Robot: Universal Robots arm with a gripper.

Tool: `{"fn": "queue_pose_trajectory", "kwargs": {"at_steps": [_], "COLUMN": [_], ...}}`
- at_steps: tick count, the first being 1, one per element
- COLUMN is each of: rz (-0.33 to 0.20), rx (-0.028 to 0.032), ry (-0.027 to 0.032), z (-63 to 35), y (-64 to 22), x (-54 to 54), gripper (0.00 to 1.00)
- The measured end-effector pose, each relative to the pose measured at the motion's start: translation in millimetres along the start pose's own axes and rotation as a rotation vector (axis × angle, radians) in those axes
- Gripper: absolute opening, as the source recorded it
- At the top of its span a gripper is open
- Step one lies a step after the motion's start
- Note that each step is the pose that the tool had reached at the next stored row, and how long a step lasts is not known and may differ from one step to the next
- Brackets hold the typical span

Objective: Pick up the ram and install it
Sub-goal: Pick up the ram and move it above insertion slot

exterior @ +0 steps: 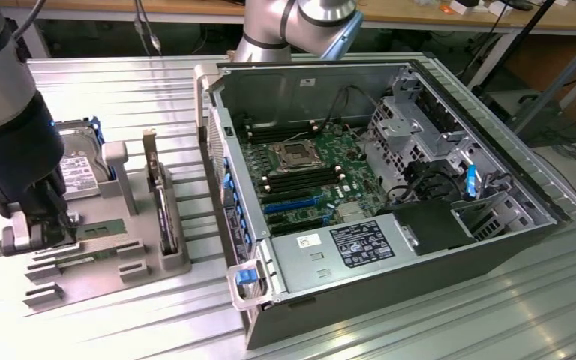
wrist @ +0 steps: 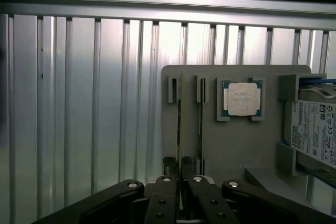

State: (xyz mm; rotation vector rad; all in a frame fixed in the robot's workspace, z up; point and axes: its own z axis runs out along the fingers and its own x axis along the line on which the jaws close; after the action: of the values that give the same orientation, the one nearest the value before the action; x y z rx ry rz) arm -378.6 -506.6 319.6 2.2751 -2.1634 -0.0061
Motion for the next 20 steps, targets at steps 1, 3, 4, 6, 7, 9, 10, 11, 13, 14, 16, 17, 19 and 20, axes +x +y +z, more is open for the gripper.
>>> {"fn": "queue_pose_trajectory", "kwargs": {"at_steps": [1, 3, 4, 6, 7, 9, 10, 11, 13, 14, 16, 17, 19, 20], "rz": [0.0, 0.0, 0.0, 0.0, 0.0, 0.0, 0.0, 0.0, 0.0, 0.0, 0.0, 0.0, 0.0, 0.0], "rx": [0.0, -0.0001, 0.0, 0.0, 0.0, 0.0, -0.0001, -0.0001, 0.0, -0.0001, -0.0001, -0.0001, -0.0001, -0.0001], "ry": [0.0002, 0.0004, 0.0004, 0.0005, 0.0006, 0.0008, 0.0011, 0.0013, 0.0015, 0.0017, 0.0022, 0.0024, 0.0029, 0.0031], "z": [-3.8, -8.3, -9.8, -13.0, -14.6, -18.3, -20.2, -22.7, -27.5, -28.9, -32.2, -33.2, -35.5, -36.7], "y": [0.0, 0.0, 0.0, 0.0, 0.0, 0.1, 0.1, 0.1, 0.1, 0.1, 0.1, 0.1, 0.2, 0.2], "x": [0.0, 0.0, 0.0, 0.0, 0.0, 0.0, 0.0, 0.0, -0.1, -0.1, -0.1, -0.1, -0.1, -0.1], "gripper": [0.14, 0.14, 0.14, 0.14, 0.14, 0.14, 0.14, 0.14, 0.14, 0.14, 0.14, 0.14, 0.14, 0.14]}}
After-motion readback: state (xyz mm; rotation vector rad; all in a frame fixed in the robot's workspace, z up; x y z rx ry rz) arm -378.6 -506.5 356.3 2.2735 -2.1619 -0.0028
